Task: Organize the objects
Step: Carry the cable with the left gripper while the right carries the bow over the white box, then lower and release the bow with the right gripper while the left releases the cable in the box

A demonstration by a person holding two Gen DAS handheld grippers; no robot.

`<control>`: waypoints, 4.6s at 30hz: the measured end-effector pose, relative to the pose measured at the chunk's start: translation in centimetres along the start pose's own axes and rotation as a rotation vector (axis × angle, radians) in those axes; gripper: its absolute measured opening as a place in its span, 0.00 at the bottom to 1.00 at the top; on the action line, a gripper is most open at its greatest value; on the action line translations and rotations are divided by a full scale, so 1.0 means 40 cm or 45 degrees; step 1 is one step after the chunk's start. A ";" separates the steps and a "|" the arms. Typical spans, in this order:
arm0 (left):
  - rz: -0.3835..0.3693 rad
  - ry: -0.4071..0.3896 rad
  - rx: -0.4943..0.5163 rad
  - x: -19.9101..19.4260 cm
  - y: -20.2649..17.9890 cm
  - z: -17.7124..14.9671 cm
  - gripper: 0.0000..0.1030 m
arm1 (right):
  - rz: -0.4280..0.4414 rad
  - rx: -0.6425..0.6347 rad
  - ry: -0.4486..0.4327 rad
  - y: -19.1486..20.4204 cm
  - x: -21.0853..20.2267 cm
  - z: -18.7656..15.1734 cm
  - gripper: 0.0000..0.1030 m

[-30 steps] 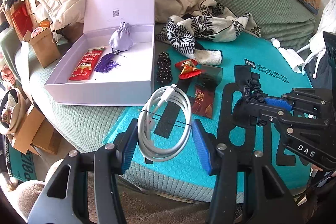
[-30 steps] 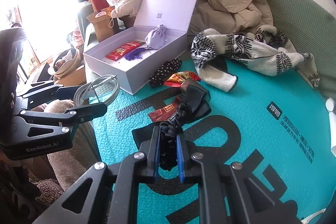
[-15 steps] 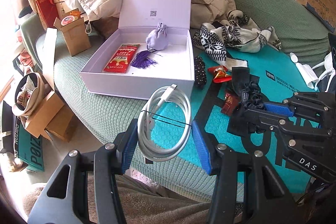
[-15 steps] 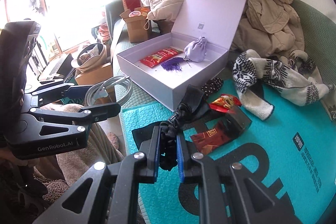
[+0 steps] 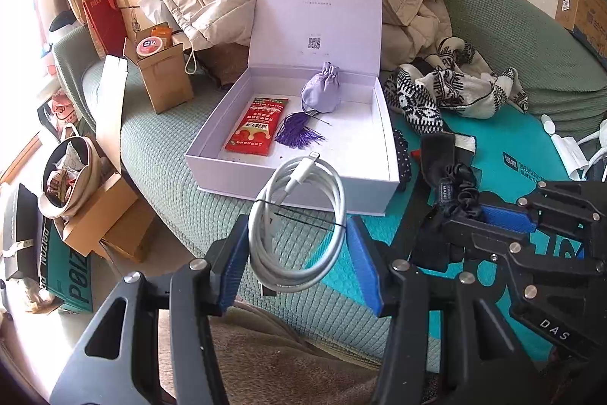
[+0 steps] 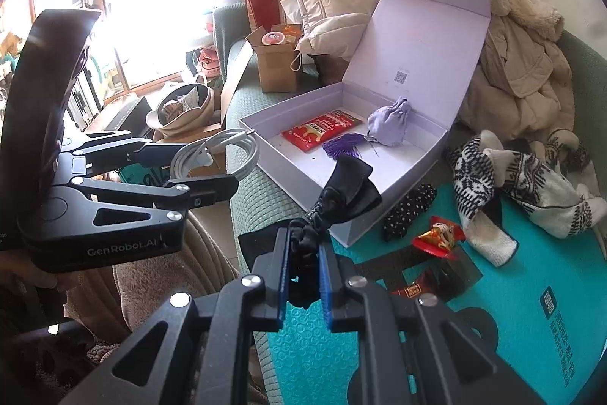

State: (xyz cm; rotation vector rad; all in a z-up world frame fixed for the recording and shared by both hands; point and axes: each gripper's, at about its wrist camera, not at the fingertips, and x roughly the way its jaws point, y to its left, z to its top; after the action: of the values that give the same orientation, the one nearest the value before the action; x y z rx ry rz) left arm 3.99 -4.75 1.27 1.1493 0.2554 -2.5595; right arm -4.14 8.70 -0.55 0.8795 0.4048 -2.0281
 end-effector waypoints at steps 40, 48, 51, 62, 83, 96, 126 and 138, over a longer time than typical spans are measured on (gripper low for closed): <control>-0.020 0.026 0.044 0.270 0.136 0.319 0.48 | -0.047 -0.029 -0.044 -0.102 0.210 0.259 0.13; -0.026 0.032 0.057 0.350 0.158 0.384 0.48 | -0.055 -0.013 -0.038 -0.139 0.278 0.300 0.13; -0.027 0.032 0.068 0.381 0.165 0.409 0.48 | -0.060 -0.013 -0.039 -0.153 0.301 0.317 0.13; -0.027 0.069 0.069 0.501 0.196 0.458 0.48 | -0.072 -0.010 -0.036 -0.197 0.384 0.358 0.13; -0.010 0.142 0.109 0.671 0.213 0.472 0.48 | -0.087 0.013 0.062 -0.244 0.530 0.370 0.13; -0.021 0.107 0.091 0.674 0.214 0.464 0.48 | -0.114 0.037 0.081 -0.265 0.545 0.363 0.13; -0.013 0.046 0.101 0.513 0.173 0.496 0.49 | -0.194 0.049 0.001 -0.274 0.387 0.378 0.39; -0.004 -0.024 0.089 0.371 0.143 0.500 0.49 | -0.212 0.019 -0.081 -0.245 0.270 0.395 0.39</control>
State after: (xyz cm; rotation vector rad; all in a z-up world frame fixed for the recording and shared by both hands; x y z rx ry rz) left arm -17.06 -19.10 3.13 1.1496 0.1652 -2.5997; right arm -23.07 -1.05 2.34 0.8105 0.4401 -2.2083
